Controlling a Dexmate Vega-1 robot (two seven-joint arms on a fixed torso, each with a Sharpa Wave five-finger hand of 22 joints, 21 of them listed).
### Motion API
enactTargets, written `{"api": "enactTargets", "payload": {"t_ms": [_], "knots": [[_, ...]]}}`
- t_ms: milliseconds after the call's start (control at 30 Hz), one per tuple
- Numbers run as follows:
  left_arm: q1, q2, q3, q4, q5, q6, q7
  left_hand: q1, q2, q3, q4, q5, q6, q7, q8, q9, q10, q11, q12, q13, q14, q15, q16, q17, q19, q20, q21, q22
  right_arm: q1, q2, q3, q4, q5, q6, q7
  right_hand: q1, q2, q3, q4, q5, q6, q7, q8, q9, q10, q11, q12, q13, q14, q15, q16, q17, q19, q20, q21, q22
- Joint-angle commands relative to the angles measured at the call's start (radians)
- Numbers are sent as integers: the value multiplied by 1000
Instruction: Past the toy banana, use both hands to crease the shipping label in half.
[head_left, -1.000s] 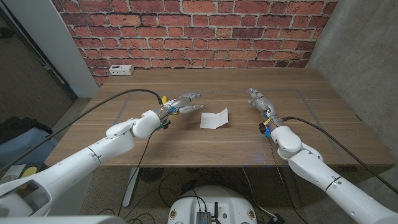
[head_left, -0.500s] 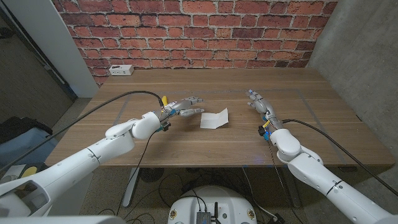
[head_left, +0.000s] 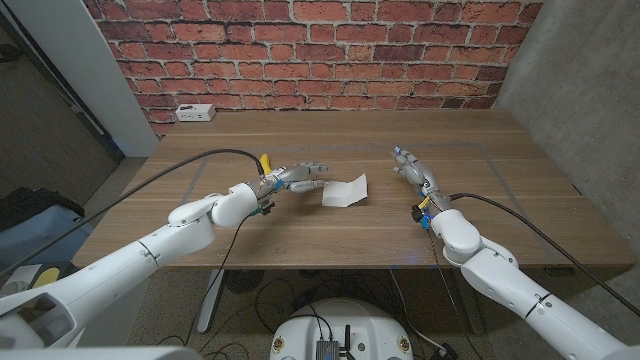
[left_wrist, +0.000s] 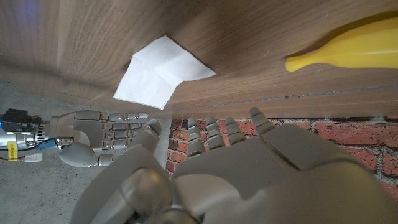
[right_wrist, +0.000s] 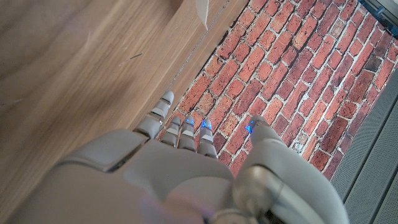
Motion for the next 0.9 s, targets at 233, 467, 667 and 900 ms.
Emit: {"api": "enactTargets", "payload": {"t_ms": [233,467,667,900], "knots": [[27,16,-9,-8,-7,-15,-8,17,-3,7,-15,-5,37,8,-4,1,39,-2,5,3,23,-21,0,-2,44,-27,15,0,-11,8,-22,-19,-13,4,15,1,10,1,-5,-7,13,0,5,1,7,5,5,2,6,4,7,3,5,0,5,6],[19,12,-4,14,-7,-39,-12,25,0,11,-24,-5,80,16,0,1,59,-2,3,2,38,-41,-6,-4,66,-30,19,-1,-25,12,-31,-77,-44,-80,-41,3,16,3,-5,-8,14,-2,5,2,11,6,6,3,7,3,8,3,5,-2,4,6],[5,4,3,32,-1,-53,-20,33,2,17,-34,-6,124,33,0,1,98,4,6,2,64,-56,-8,-5,78,-28,19,-2,-23,4,-36,-80,-47,-74,-27,7,25,7,-5,-10,22,-1,7,2,18,10,8,3,9,2,9,4,9,-4,6,6],[-8,-8,15,42,-1,-49,-42,35,-1,18,-40,-7,119,20,-12,1,101,3,-1,2,69,-32,-13,-5,83,-15,18,-2,-22,0,-40,-87,-52,-69,-17,9,20,6,-9,-12,21,-2,6,2,18,10,7,3,8,3,8,3,6,-4,4,6]]}}
